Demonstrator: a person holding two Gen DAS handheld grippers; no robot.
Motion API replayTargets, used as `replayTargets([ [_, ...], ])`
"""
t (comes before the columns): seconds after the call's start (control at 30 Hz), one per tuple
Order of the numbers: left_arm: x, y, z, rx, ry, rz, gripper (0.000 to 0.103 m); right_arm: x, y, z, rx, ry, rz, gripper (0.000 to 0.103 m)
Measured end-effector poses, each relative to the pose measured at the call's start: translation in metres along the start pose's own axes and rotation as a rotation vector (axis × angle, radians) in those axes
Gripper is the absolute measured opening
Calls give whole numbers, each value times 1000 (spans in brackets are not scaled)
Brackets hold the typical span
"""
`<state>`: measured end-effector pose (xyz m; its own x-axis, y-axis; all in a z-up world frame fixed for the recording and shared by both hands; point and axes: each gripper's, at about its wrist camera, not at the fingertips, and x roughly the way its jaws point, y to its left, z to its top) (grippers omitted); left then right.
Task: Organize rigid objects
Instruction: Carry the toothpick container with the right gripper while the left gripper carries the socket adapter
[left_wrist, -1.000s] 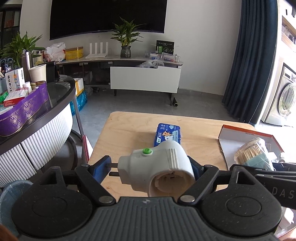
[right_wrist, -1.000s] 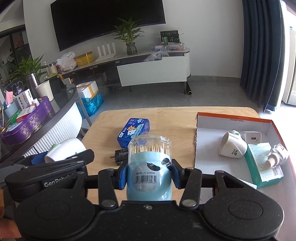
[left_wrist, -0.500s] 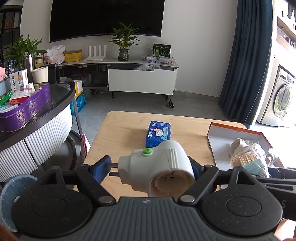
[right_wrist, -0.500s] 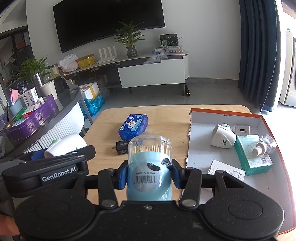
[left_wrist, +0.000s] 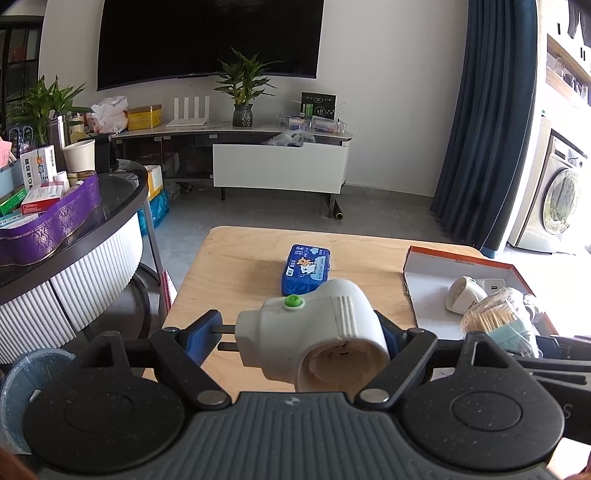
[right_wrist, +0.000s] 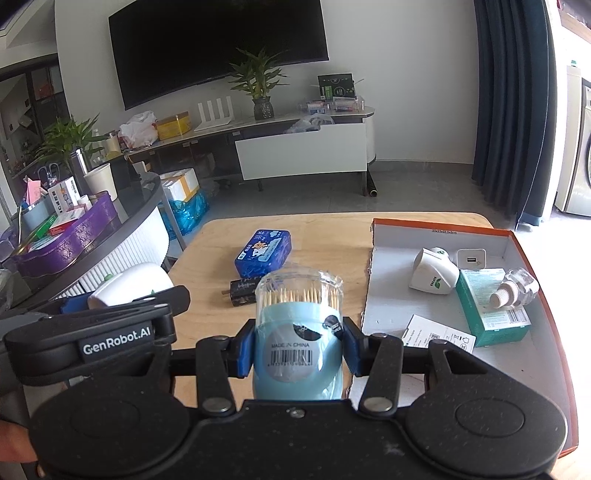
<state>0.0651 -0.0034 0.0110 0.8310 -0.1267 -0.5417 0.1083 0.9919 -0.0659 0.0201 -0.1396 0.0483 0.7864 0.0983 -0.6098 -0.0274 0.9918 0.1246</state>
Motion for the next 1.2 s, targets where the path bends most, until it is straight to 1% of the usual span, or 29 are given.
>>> replayTargets([
  [1.2,-4,-30,-3,55,11,-60,85,-19,-33,0,36,-29,-44,57],
])
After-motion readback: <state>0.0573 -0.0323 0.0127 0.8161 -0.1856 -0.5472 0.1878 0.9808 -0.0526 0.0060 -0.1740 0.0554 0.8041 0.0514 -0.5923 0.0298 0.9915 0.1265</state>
